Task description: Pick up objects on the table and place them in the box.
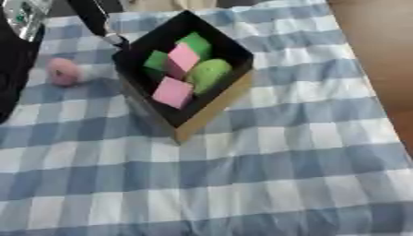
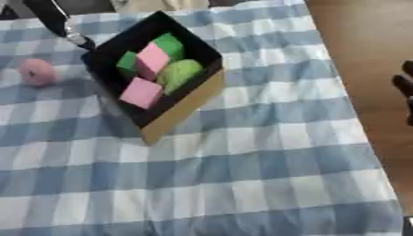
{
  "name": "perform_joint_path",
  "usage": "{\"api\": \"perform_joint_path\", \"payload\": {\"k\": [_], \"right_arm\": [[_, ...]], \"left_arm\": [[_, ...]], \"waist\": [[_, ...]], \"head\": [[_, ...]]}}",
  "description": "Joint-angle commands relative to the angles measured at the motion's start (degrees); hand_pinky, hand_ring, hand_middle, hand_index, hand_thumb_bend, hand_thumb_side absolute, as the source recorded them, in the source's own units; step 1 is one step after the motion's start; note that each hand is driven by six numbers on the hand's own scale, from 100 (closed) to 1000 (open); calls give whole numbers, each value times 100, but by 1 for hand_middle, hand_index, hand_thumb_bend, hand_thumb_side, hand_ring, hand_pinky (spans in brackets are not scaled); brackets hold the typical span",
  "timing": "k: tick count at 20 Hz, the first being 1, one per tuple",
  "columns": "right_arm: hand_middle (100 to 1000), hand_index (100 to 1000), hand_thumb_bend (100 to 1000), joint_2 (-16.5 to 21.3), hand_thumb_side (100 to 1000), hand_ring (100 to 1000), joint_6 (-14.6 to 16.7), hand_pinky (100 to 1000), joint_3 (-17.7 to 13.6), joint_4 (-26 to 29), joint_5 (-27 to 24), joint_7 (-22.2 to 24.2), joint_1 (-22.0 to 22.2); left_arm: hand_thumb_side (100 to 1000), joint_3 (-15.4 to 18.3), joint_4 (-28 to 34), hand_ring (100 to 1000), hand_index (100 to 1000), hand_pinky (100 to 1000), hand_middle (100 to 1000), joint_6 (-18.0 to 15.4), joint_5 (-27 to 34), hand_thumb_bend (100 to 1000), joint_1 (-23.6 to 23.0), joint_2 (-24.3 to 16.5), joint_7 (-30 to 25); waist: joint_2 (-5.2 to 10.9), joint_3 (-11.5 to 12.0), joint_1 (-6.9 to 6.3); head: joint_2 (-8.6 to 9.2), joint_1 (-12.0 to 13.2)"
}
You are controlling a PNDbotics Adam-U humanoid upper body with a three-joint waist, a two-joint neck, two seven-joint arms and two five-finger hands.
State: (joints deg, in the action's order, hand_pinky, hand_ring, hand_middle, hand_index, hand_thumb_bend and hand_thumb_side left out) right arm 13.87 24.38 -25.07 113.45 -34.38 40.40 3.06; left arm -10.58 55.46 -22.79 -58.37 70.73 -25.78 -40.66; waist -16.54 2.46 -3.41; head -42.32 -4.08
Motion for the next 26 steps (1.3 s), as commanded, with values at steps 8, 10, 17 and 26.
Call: {"api": "perform_joint_path", "payload": {"k": [8,10,17,26], "right_arm": [[433,1000,100,74,523,1000,118,991,-48,114,-22,43,23],[432,1000,100,61,521,1000,117,991,-44,114,-17,54,23],[430,1000,100,8,523,1000,126,992,-45,114,5,81,27],[428,1000,100,-19,523,1000,112,993,-41,114,39,103,17]], "left_arm": [[326,235,-474,880,885,893,782,-29,-204,705,-195,-480,75],[299,229,-546,877,883,889,779,-34,-200,718,-239,-479,66],[318,318,-926,878,882,883,782,93,-524,713,-330,-422,227],[317,474,-1256,880,880,881,783,315,-991,673,-395,-426,523]], "waist": [[117,57,84],[112,58,97],[85,26,128],[63,16,130]], "head": [[-13,60],[-3,85],[20,149],[38,176]]}}
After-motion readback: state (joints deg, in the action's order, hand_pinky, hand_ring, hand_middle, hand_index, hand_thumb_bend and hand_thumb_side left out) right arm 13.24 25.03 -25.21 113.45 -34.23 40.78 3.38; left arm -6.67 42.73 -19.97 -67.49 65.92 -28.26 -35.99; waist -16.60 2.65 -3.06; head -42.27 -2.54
